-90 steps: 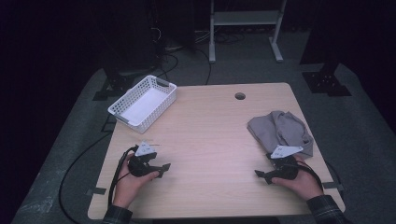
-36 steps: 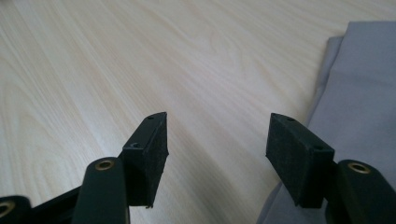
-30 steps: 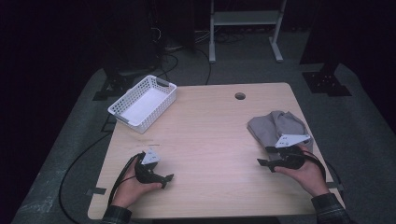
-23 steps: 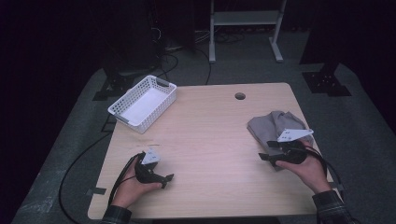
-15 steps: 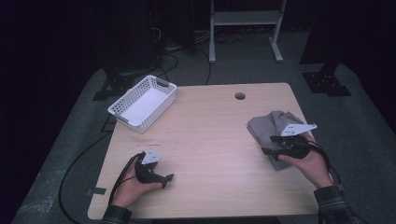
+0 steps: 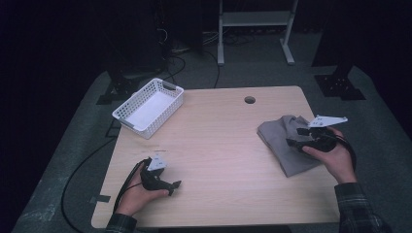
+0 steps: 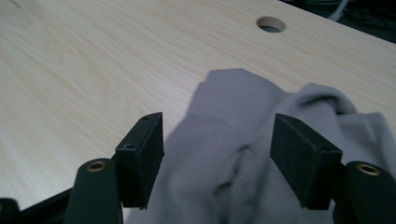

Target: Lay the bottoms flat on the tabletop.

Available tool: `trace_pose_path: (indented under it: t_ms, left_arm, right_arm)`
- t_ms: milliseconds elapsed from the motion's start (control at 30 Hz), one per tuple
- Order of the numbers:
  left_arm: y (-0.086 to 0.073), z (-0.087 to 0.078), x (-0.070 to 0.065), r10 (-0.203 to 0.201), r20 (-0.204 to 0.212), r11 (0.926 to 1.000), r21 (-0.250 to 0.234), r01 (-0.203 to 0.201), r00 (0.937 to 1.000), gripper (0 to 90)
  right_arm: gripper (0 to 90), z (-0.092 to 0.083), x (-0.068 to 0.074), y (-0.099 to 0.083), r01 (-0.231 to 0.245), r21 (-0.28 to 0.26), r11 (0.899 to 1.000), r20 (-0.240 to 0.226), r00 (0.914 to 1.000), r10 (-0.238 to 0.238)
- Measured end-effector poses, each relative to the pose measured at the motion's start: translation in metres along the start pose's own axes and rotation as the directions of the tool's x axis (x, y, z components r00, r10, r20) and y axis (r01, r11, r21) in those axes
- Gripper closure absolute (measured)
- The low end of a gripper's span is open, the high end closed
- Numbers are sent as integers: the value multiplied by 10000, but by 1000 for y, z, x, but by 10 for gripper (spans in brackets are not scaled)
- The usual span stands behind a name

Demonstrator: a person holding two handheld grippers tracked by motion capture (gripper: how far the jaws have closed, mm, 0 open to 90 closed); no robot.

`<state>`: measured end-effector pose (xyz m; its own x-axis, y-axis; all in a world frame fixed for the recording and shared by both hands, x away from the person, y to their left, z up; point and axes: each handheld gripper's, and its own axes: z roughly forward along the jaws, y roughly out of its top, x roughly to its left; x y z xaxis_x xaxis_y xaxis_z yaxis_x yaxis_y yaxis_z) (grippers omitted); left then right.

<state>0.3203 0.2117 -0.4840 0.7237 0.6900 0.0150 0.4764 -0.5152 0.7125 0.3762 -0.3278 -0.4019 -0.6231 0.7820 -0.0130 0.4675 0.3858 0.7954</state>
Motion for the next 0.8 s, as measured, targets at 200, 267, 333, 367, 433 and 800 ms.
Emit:
trace_pose_path:
  t_ms: [200, 267, 333, 367, 433, 800]
  left_arm:
    - [0, 0, 0, 1, -1, 10000, -2, -1, 10000, 0]
    - [0, 0, 0, 2, -1, 10000, -1, -2, 10000, 0]
    - [0, 0, 0, 1, -3, 10000, -3, -1, 10000, 0]
    - [0, 0, 0, 1, -4, 10000, -5, -1, 10000, 0]
    - [0, 0, 0, 0, -12, 10000, -29, 0, 10000, 0]
    - [0, 1, 0, -17, -29, 10000, -16, 17, 10000, 0]
  right_arm:
    - [314, 0, -12, -7, -221, 16, 9998, 213, 9995, 220]
    - [308, 5, -14, -11, -293, 178, 9994, 343, 9990, 287]
    - [306, 12, -18, -16, -365, 311, 9989, 472, 9983, 350]
    - [306, 16, -19, -18, -376, 409, 9985, 552, 9978, 353]
    - [331, 24, -21, -22, -428, 622, 9971, 571, 9976, 392]
    - [851, 32, -22, -22, -920, 784, 9927, 738, 9935, 862]
